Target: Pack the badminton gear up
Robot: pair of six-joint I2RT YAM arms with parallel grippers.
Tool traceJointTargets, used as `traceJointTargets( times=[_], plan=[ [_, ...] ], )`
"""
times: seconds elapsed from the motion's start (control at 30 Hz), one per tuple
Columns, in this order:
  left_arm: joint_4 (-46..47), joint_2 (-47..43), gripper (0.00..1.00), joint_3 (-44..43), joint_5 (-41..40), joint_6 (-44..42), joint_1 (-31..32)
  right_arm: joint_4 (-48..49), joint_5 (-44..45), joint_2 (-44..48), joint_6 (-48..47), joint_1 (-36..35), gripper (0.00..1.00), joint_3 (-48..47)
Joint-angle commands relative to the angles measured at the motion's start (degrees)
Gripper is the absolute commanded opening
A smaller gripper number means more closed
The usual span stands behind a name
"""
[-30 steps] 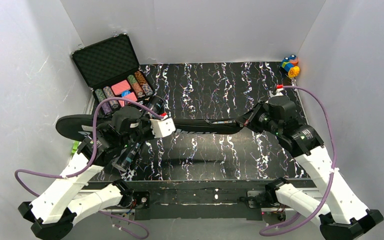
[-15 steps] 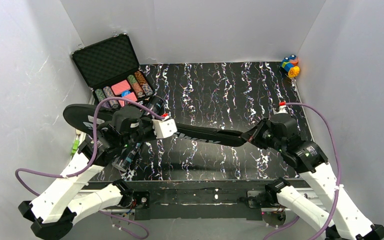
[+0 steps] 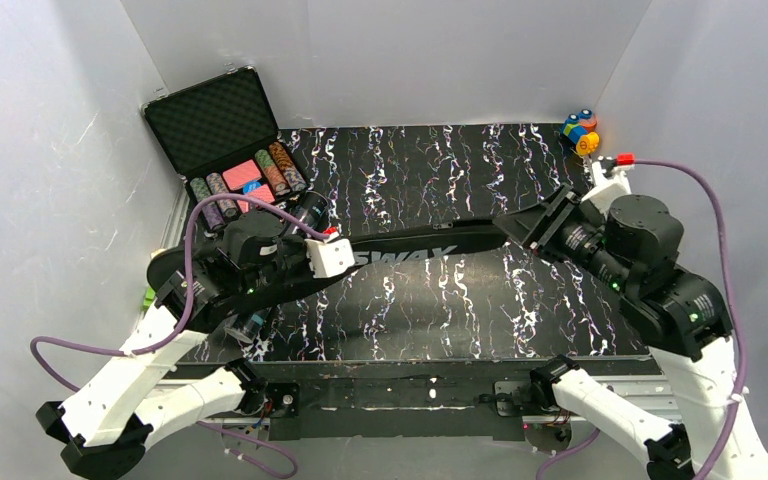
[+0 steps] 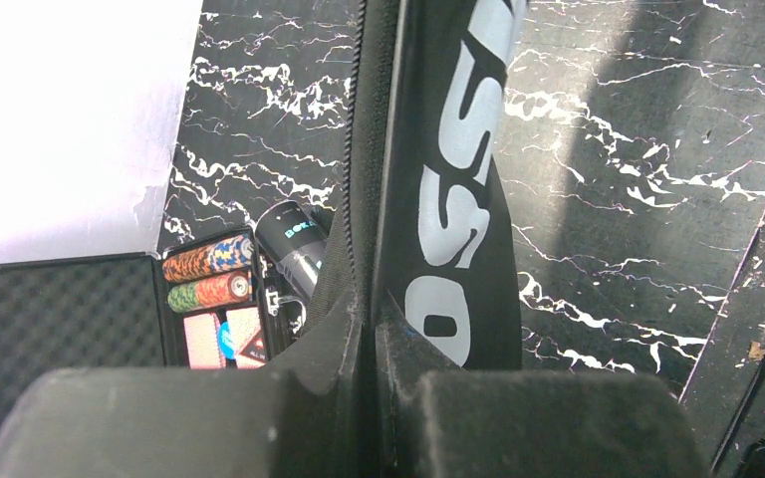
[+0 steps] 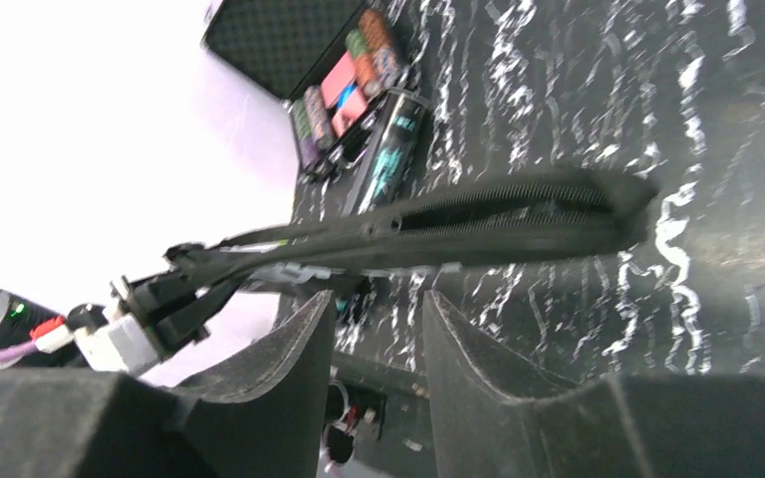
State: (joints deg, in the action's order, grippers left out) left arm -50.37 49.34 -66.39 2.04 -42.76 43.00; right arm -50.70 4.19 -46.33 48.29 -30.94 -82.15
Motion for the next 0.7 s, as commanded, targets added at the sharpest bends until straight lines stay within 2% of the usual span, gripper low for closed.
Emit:
traceJointTargets(
  times=[0.0,0.13,0.27,0.47,0.67],
  plan=[
    [5.14,-1.30,0.00,-2.97,0.24,0.03,0.27,4.87,-12.10,-2.21,4.38,-0.43,0.47,6.62],
    [5.11,-1.38,0.00,-2.87,0.45,0.00,0.16,10.44,-12.55,-0.40,6.16,-0.83,0.54,12.89],
    [4.73,-1.20,0.00,-2.82,1.21,0.07,0.15,9.94,-10.27,-2.10,3.73,-0.88,0.59,8.66],
    [4.67,-0.95,0.00,-2.51,1.73,0.12,0.19,12.11,-12.06,-7.48,2.51,-0.88,0.59,2.80],
    [4.75,-0.99,0.00,-2.36,1.56,0.12,0.15,10.47,-12.25,-10.25,1.87,-1.42,0.59,3.92]
  ],
)
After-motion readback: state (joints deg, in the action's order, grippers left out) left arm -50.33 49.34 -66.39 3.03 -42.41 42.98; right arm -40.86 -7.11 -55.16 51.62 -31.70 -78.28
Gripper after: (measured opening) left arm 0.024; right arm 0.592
